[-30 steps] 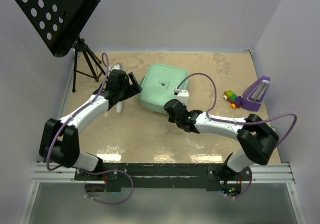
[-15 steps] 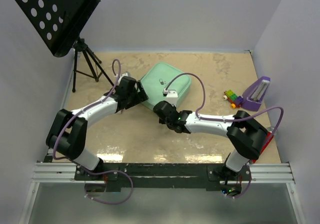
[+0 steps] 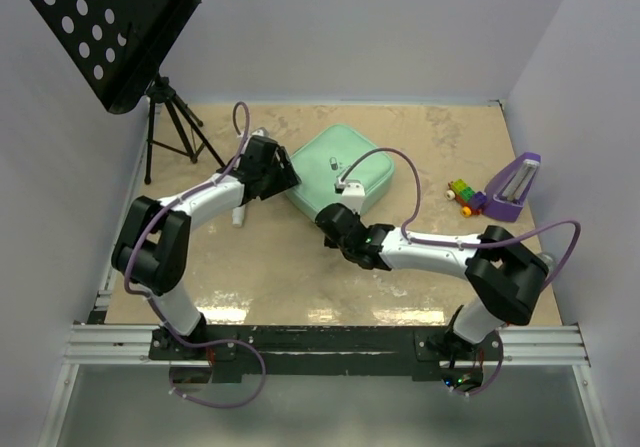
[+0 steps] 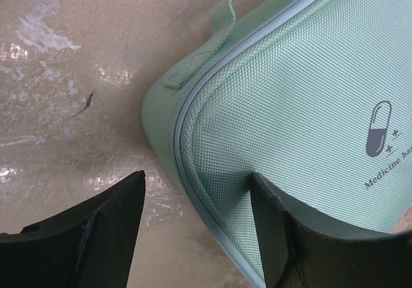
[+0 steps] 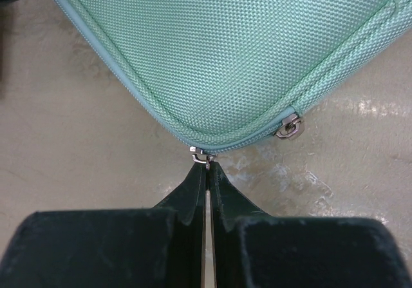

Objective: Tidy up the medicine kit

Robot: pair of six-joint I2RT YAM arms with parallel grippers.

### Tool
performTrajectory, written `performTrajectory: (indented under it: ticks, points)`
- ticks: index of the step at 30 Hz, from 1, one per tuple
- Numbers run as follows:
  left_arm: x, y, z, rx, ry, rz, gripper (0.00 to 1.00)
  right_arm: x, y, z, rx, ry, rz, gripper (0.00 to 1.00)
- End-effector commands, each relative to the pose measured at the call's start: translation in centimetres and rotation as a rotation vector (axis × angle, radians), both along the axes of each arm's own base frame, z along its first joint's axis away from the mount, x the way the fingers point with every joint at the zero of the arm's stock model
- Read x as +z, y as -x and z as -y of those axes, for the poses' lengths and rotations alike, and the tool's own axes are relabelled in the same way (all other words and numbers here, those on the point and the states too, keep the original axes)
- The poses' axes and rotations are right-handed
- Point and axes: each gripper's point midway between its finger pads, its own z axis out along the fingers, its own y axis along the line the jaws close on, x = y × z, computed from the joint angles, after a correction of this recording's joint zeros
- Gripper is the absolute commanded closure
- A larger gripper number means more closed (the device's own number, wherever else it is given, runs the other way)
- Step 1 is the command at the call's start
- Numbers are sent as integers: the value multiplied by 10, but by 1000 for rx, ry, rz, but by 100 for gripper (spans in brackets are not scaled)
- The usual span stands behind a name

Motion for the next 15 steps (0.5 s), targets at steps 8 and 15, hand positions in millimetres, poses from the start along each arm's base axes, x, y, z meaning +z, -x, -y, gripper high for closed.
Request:
performTrajectory:
  ticks: [8, 15]
  points:
    - [-62, 1, -55, 88, -202, -117, 38, -25, 24, 61, -88, 57, -115, 100]
    - [-67, -1, -56, 84, -203, -121, 40, -6, 4, 86, -171, -69, -76, 100]
